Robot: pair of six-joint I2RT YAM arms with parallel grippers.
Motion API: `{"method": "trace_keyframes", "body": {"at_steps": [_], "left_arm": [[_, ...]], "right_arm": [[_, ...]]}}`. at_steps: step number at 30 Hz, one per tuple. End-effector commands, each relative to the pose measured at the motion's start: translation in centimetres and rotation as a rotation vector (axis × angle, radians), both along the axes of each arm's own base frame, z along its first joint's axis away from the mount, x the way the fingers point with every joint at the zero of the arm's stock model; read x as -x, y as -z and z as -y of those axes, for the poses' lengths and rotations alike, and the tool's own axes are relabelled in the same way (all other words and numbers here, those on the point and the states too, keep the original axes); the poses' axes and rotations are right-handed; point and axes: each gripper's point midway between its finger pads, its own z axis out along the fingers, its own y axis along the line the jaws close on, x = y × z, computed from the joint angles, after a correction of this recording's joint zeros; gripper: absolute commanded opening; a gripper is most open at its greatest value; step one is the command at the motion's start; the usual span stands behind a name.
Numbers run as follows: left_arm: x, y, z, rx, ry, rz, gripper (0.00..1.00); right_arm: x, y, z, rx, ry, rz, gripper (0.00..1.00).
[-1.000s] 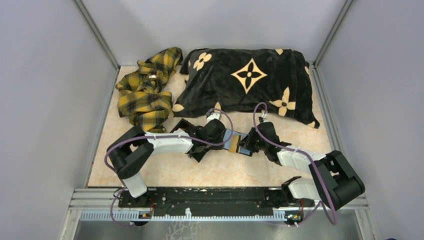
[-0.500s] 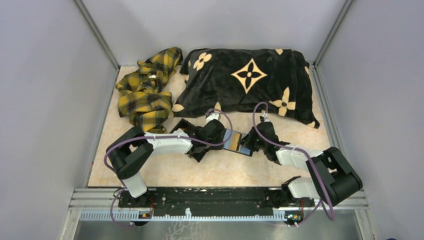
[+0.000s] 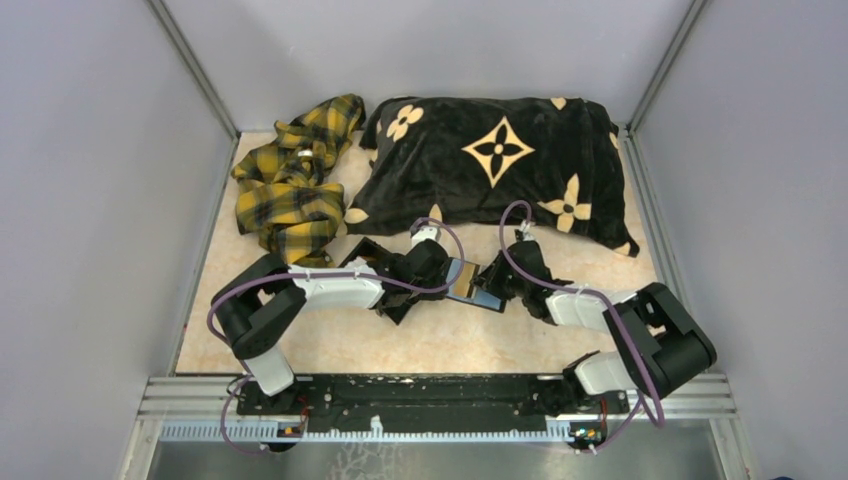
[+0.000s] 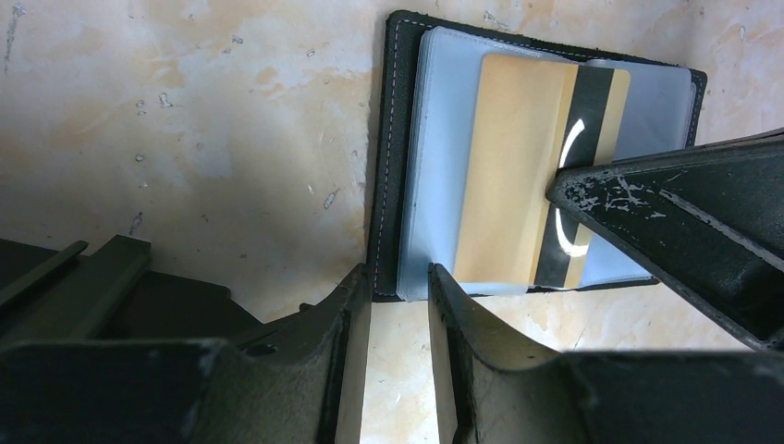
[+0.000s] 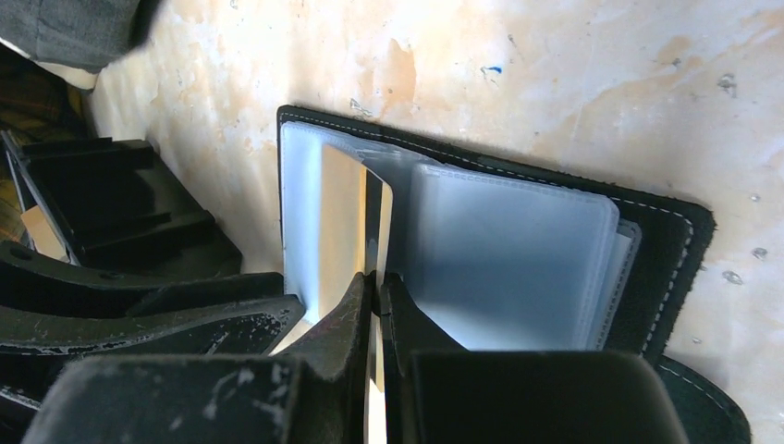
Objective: Put the credit cards into the card holder
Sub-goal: Insert the credit card into the card holder.
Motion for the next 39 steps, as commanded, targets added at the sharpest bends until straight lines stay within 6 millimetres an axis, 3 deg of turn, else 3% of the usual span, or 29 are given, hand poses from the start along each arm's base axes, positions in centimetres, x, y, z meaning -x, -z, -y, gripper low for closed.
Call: {"method": "trace_keyframes", "body": {"at_steps": [1, 6, 13, 26, 39], "left_arm": [[2.2, 1.7, -0.6, -0.029, 0.038, -0.071, 0.36], [2.0, 1.2, -0.7, -0.024, 0.03, -0.057, 0.36], [1.4, -0.4, -1.0, -0.014, 0.006, -0.014, 0.4], [0.7, -1.8, -0.9, -0.005, -0.004, 0.025, 0.4], [-0.2, 0.0, 0.9, -0.05, 0.061, 0.023, 0.39]], "right_arm": [[0.8, 1.6, 0.2, 0.077, -0.026, -0.048, 0.07], [1.0, 1.3, 0.3, 0.106, -0.043, -0.052, 0.28], [0.8, 0.3, 1.4, 0.164, -0.03, -0.037, 0.41], [0.4, -1.2, 2.0, 0.215, -0.025, -0.02, 0.45], [0.5, -0.5, 2.4, 0.278, -0.046, -0.063, 0.48]]}}
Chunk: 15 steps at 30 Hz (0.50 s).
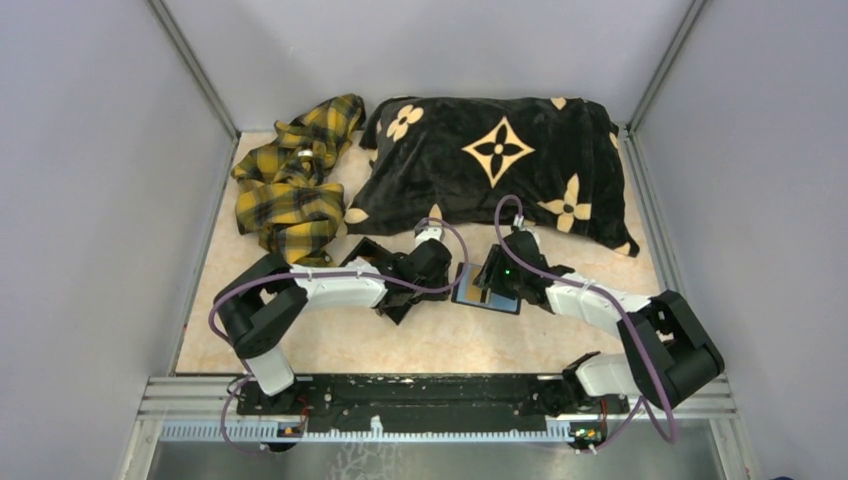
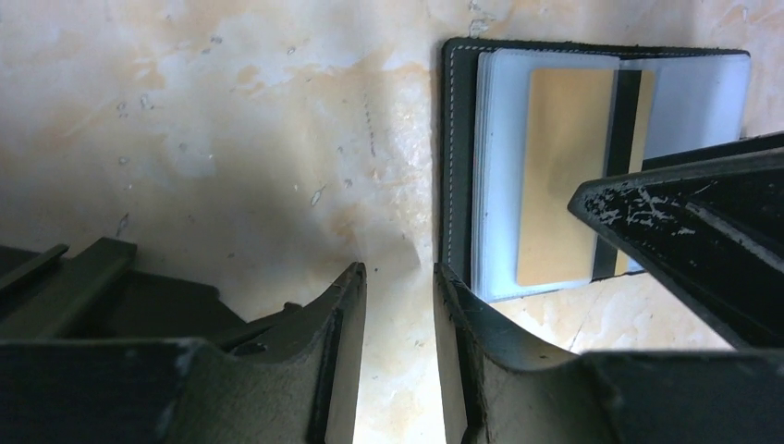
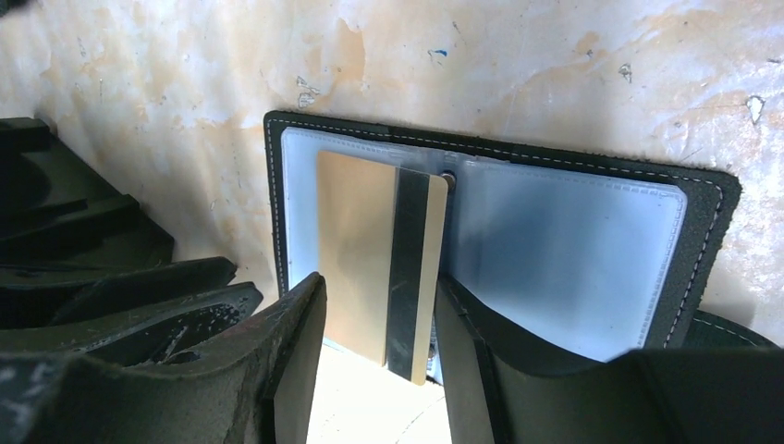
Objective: Put the credit cards into the card holder
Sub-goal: Insert the credit card into the card holder.
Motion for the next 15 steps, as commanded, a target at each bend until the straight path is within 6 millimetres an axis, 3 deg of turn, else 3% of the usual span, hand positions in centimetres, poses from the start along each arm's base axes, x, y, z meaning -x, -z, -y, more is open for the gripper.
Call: {"method": "trace_keyframes", "body": {"at_steps": [1, 8, 15], "left_arm": [[-0.3, 0.4, 1.0, -0.024, 0.042, 0.009, 0.39], [-0.3, 1.4, 0.9, -0.052, 0.059, 0.003, 0.38], [0.1, 1.9, 1.4, -0.03, 0.091, -0.009, 0.37]], "right_arm": [[-0.3, -0.1, 0.6, 0.07, -0.006, 0.0, 0.49], [-0.5, -0.5, 1.2, 0.127, 0.0, 0.013, 0.54], [-0.7, -0.4, 0.5, 0.142, -0.024, 0.003, 0.55]]}}
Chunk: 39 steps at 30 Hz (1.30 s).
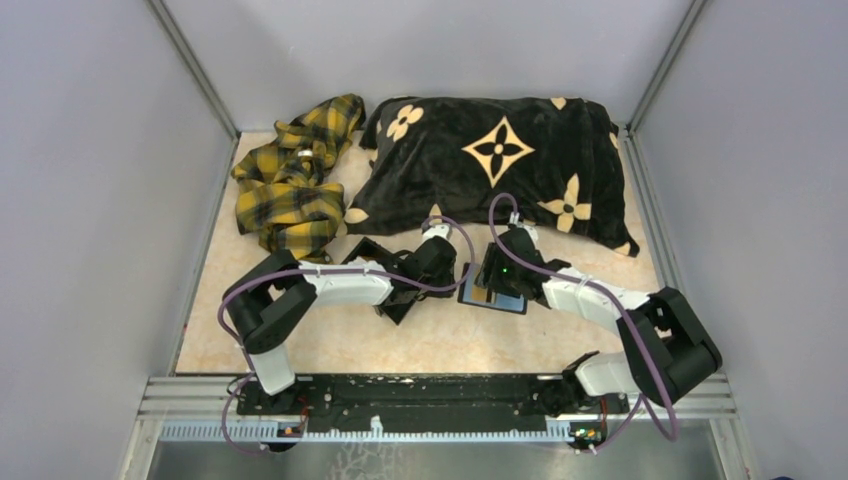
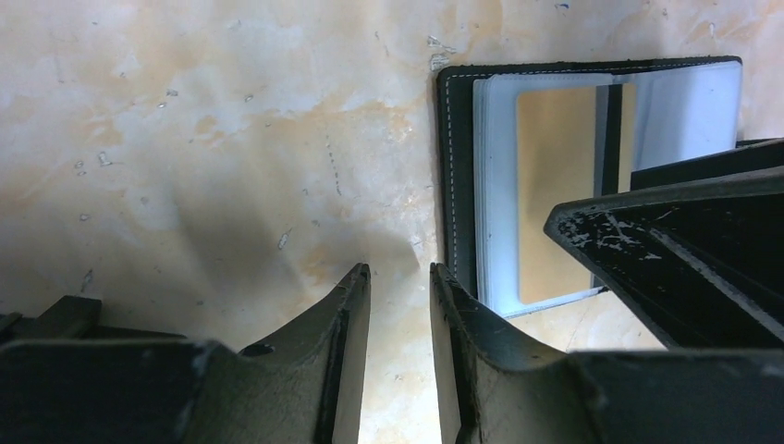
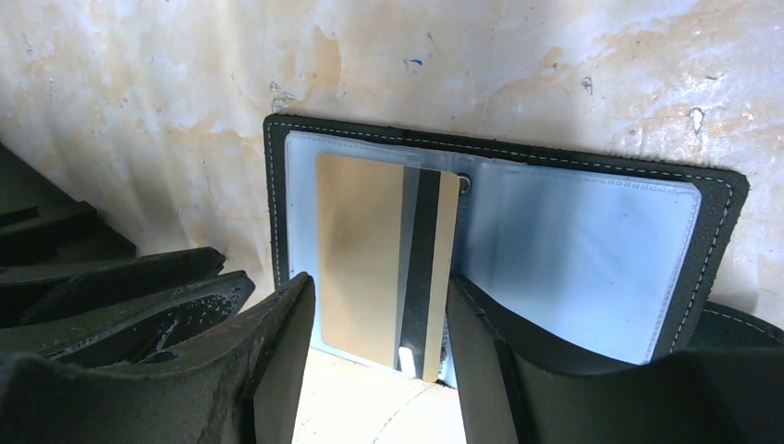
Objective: Put the credit cards into the card holder
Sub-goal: Insert the credit card into the card holder.
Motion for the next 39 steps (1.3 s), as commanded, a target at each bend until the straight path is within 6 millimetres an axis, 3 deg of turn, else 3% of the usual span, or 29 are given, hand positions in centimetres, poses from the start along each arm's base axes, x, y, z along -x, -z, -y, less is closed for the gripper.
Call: {"method": "trace_keyframes", "body": {"at_steps": [1, 7, 21, 33, 39], "left_arm": [[1.3, 1.9, 0.0, -0.028, 0.058, -0.041, 0.37], [1.9, 1.9, 0.9, 0.019, 0.111, -0.049, 0.36], [2.8, 2.4, 0.7, 0.052, 0.141, -0.056, 0.36], [2.0, 0.4, -0.8, 0.058, 0.091, 0.005, 0.35], [2.0, 0.9, -1.1, 0.041, 0.09, -0.001, 0.35]], "right_arm": [[-0.7, -0.3, -0.5, 0.049, -0.019, 0.006, 0.55], [-0.7, 0.1, -1.5, 0.08, -0.035, -0.004, 0.55], [-0.4, 0.5, -3.5, 0.091, -0.054, -0.022, 0.6], [-0.2, -0.5, -2.6, 0.109, -0.03, 0.005, 0.62], [-0.2, -1.3, -2.0, 0.111, -0.015, 0.029, 0.62]]}}
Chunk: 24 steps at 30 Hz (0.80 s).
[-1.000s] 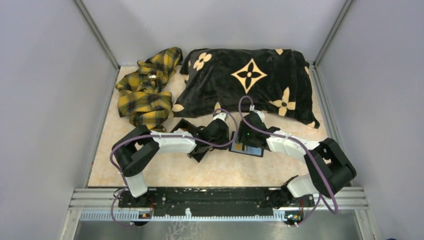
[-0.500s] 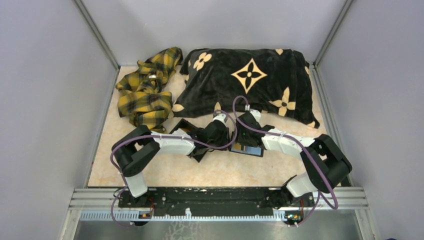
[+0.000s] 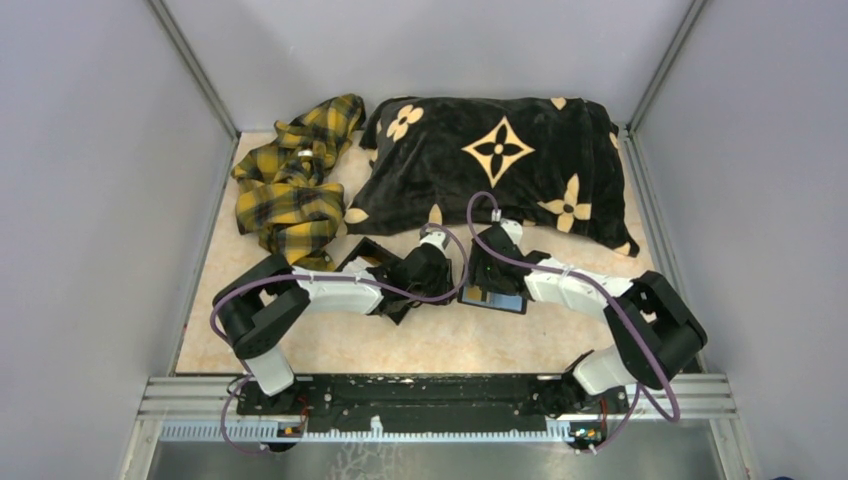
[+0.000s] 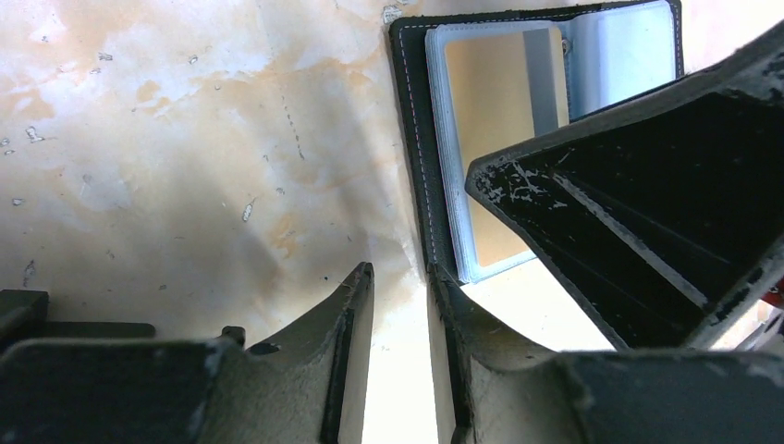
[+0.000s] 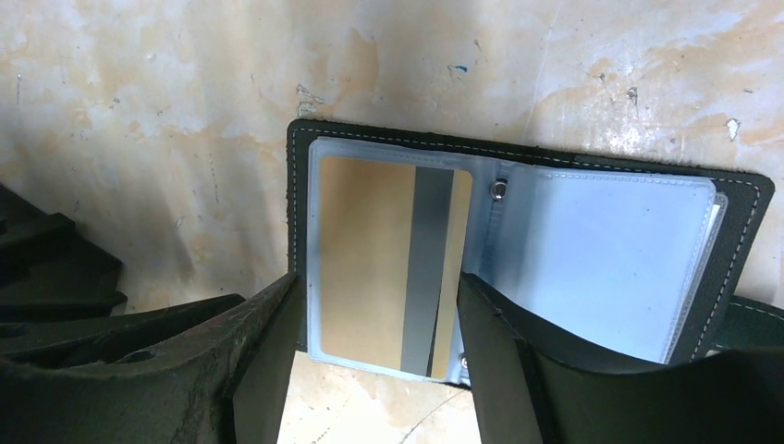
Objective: Put the credit cards into the card holder
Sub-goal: Insert the credit card into the card holder.
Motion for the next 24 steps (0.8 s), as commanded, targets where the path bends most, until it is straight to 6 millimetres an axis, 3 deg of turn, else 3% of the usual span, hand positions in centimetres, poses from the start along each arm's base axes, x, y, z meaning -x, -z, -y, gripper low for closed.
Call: {"method": "trace_keyframes", "body": {"at_steps": [1, 8, 24], "left_arm": [[0.4, 1.2, -1.4, -0.06, 0.001, -0.011, 0.35], [0.7, 2.1, -1.5, -0.069, 0.002, -0.03, 0.34], [1.0, 3.1, -1.7, -0.074, 0.006, -0.052, 0.33]], "right_arm": [[0.2, -1.5, -0.3, -0.03, 0.006, 0.035, 0.62], [0.1, -2.2, 0.1, -0.024, 0.014, 0.054, 0.62], [0.4, -0.4, 0.3, -0.016, 0.02, 0.032, 0.6]]}}
